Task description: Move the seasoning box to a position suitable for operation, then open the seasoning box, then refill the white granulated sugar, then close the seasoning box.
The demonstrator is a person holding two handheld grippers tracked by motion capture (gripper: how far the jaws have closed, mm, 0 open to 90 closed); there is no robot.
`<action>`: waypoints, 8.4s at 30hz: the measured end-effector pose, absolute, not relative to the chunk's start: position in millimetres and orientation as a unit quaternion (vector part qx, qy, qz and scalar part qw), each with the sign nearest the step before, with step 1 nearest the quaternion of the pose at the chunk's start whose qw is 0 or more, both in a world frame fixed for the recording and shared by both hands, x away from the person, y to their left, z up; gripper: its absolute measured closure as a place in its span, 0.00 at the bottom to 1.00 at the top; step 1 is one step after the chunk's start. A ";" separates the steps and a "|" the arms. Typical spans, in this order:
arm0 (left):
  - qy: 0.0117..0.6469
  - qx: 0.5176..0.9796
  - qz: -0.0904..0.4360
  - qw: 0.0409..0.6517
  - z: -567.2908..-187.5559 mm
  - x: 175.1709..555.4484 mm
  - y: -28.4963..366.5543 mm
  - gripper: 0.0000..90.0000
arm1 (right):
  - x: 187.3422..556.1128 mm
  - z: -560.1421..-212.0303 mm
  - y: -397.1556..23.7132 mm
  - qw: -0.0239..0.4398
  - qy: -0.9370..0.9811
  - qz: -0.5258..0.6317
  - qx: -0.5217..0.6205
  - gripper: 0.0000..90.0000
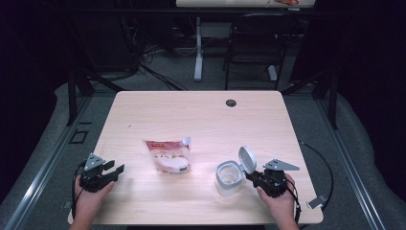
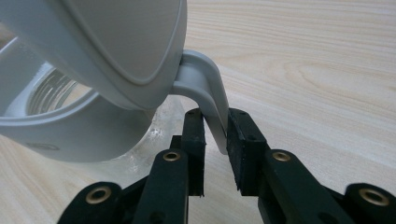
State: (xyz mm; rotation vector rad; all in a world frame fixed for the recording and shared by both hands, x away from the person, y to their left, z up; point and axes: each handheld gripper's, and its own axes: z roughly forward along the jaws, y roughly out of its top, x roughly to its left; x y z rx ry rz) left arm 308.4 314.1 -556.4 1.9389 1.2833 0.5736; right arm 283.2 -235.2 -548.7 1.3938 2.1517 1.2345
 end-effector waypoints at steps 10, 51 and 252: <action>0.500 0.752 0.224 0.366 -556.7 308.2 314.5 0.59 | 289.1 -547.7 -232.2 0.157 0.749 0.425 0.483 0.87; 0.497 0.756 0.224 0.363 -556.9 308.0 313.4 0.59 | 308.0 -545.9 -239.8 0.146 0.726 0.462 0.488 0.91; 0.323 0.828 0.116 0.443 -439.5 320.8 215.4 0.95 | 317.1 -438.1 -84.2 0.154 0.817 0.478 0.282 0.78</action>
